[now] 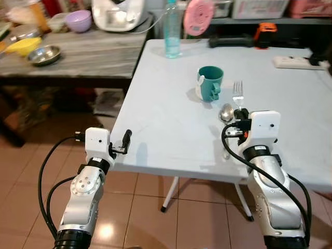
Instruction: Setting the table
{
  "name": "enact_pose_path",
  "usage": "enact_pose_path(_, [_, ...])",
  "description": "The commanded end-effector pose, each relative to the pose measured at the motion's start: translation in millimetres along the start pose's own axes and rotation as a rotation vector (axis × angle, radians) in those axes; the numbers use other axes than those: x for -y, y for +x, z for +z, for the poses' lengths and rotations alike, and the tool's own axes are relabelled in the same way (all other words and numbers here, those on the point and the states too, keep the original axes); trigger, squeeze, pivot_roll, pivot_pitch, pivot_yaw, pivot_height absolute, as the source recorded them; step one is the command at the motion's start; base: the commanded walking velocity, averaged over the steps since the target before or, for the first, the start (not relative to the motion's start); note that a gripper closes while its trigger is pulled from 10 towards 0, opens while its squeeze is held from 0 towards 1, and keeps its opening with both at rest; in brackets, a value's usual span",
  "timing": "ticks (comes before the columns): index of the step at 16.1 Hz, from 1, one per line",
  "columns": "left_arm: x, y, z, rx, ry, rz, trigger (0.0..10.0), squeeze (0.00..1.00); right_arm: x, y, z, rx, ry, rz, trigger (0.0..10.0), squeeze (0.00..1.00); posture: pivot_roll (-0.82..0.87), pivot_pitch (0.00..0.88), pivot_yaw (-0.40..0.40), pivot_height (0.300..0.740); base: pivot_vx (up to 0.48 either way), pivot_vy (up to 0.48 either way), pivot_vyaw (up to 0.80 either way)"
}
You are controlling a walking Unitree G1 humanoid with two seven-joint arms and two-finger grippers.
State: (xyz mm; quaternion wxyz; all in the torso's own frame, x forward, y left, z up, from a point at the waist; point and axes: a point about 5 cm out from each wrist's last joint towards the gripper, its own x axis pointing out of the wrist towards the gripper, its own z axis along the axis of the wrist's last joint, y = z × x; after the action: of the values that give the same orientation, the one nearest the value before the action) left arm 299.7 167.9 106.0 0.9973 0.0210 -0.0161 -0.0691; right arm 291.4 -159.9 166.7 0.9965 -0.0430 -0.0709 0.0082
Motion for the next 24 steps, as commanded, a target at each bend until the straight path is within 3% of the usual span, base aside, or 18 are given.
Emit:
enact_pose_path(1, [-4.2, -0.2, -1.1, -0.012, 0.005, 0.006, 10.0, 0.00, -5.2, 2.2, 1.0, 0.006, 0.020, 0.013, 10.0, 0.00, -0.07, 0.077, 0.065, 0.740, 0.000, 0.360, -0.77])
enact_pose_path(9, [-2.8, -1.0, -1.2, -0.009, 0.012, -0.005, 10.0, 0.00, -5.1, 4.9, 1.7, 0.014, 0.021, 0.011, 10.0, 0.00, -0.06, 0.078, 0.070, 0.740, 0.000, 0.396, -0.59])
enact_pose_path(19, [1.8, -2.1, -1.9, -0.002, 0.017, -0.010, 10.0, 0.00, -7.2, 5.7, 4.6, 0.042, -0.015, 0.045, 10.0, 0.00, -0.06, 0.075, 0.066, 0.740, 0.000, 0.409, 0.00])
enact_pose_path(24, [3.5, -0.2, -2.1, 0.000, 0.024, -0.013, 10.0, 0.00, -7.9, 6.8, 3.8, 0.041, -0.020, 0.053, 10.0, 0.00, -0.06, 0.072, 0.065, 0.740, 0.000, 0.430, 0.49])
